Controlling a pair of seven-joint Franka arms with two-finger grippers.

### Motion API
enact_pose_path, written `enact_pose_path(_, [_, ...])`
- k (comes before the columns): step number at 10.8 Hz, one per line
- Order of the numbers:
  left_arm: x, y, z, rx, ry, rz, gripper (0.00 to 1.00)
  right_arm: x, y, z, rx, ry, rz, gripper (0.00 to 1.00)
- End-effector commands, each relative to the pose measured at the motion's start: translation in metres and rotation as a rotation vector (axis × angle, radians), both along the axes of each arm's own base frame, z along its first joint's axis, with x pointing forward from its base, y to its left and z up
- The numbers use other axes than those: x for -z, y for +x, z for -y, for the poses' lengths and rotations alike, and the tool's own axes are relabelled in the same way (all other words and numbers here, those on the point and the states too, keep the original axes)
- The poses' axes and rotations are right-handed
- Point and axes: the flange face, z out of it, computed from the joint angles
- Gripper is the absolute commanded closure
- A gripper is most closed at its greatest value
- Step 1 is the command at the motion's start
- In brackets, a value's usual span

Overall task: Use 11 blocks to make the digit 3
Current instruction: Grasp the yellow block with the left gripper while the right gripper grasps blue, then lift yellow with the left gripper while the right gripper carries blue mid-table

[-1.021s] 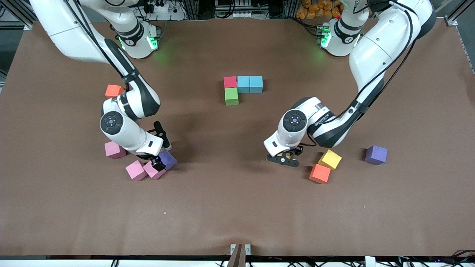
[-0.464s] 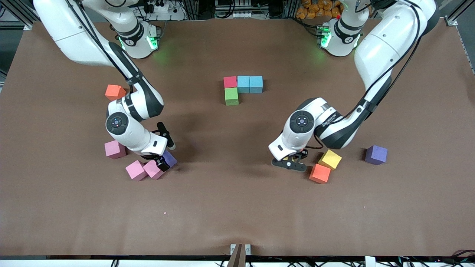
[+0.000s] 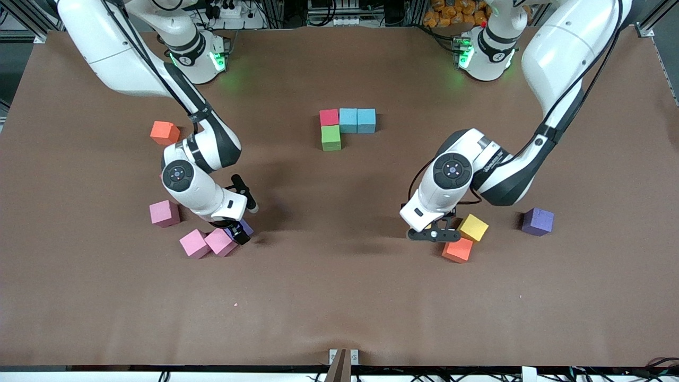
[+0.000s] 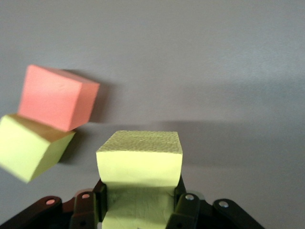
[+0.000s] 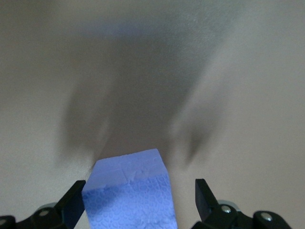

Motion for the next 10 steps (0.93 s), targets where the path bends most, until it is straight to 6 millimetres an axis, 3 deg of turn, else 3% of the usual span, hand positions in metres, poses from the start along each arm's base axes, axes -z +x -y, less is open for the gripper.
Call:
enact_pose_path(1, [-0.03, -0.013, -0.01, -0.027, 0.066, -0.024, 0.47, 0.007, 0.005, 0.0, -0.026, -0.019, 0.01, 0.0])
enact_pose_path(2, [-0.041, -0.014, -0.014, -0.031, 0.06, -0.037, 0.47, 0.008, 0.005, 0.0, -0.028, -0.026, 0.011, 0.01])
enact_pose_path(3, [-0.052, -0.013, -0.02, -0.038, 0.033, -0.043, 0.47, 0.009, 0.006, 0.004, -0.025, -0.034, 0.014, 0.1])
enact_pose_path(4, [-0.067, -0.012, -0.03, -0.028, 0.018, -0.035, 0.47, 0.008, 0.006, 0.004, -0.021, -0.033, 0.016, 0.26])
enact_pose_path(5, [-0.078, -0.009, -0.044, -0.026, 0.003, -0.029, 0.47, 0.009, 0.007, 0.006, -0.007, -0.032, 0.013, 0.54])
enact_pose_path(6, [-0.089, -0.007, -0.057, -0.023, -0.021, -0.026, 0.47, 0.007, 0.009, 0.011, 0.003, -0.033, 0.015, 0.63])
enact_pose_path(10, [-0.126, 0.006, -0.116, 0.006, -0.1, -0.008, 0.47, -0.034, 0.013, 0.006, 0.046, -0.02, 0.06, 0.72])
